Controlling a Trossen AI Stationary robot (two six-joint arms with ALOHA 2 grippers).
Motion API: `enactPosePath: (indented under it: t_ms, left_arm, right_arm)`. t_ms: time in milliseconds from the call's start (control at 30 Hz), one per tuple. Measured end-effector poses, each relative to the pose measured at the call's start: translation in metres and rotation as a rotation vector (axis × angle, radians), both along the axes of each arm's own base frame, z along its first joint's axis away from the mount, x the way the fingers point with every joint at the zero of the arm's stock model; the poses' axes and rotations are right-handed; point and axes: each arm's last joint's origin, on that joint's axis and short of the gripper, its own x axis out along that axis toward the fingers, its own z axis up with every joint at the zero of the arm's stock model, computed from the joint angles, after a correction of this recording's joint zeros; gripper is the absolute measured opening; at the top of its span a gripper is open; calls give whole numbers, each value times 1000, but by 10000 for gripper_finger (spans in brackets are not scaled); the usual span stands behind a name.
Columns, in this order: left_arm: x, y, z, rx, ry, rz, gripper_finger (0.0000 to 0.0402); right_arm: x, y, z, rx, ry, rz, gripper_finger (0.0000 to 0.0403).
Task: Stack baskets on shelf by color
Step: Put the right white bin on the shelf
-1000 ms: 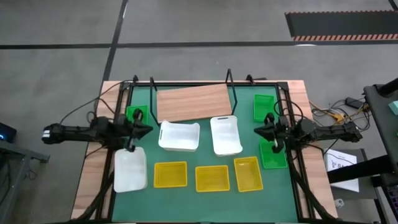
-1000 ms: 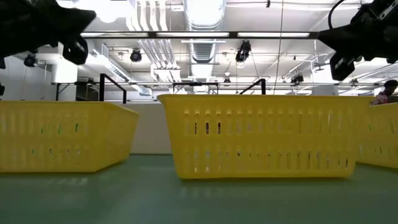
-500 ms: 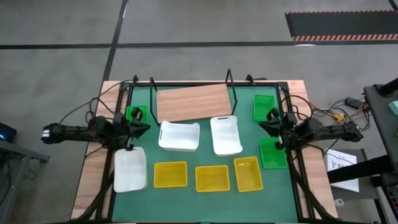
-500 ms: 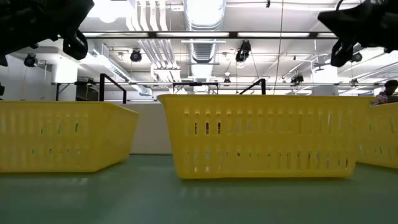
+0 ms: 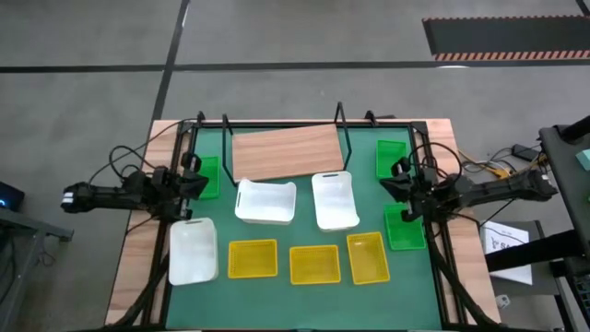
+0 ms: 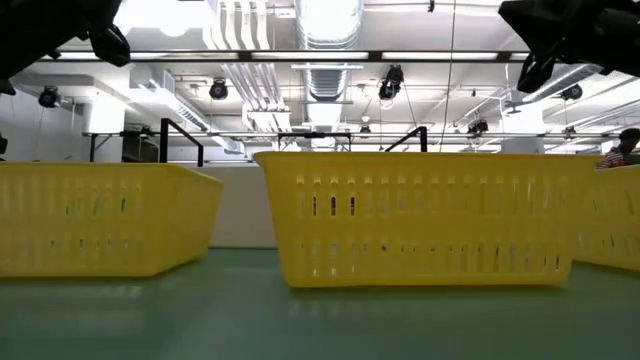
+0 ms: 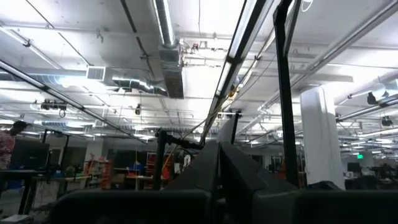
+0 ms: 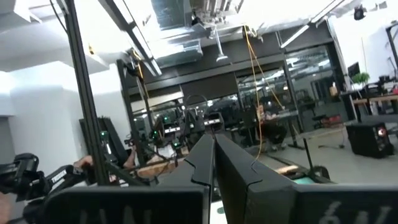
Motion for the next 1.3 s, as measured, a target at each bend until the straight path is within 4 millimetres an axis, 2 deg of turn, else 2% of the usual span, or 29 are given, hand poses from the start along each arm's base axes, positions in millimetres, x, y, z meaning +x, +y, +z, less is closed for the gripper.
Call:
enactPosePath:
  t_ms: [133,467,800,933,1100,1300]
  left_arm:
    - [0,0,0,-1,1,-1,0]
    - [4,-1,-2,-36,30,-56,0]
    - [10,-2,-6,-76,86,-135,0]
    - [12,-2,-8,-99,103,-149,0]
    - [15,-3,-8,-120,107,-169,0]
    - [17,-4,-7,-119,97,-179,0]
  right_arm:
    - [17,2,-7,-11,115,0,9]
    - [58,13,8,-60,231,34,9]
    - [107,40,37,-87,259,116,9]
    - [128,51,47,-59,373,149,9]
    - [152,59,65,53,560,163,9]
    - [177,64,82,209,843,84,9]
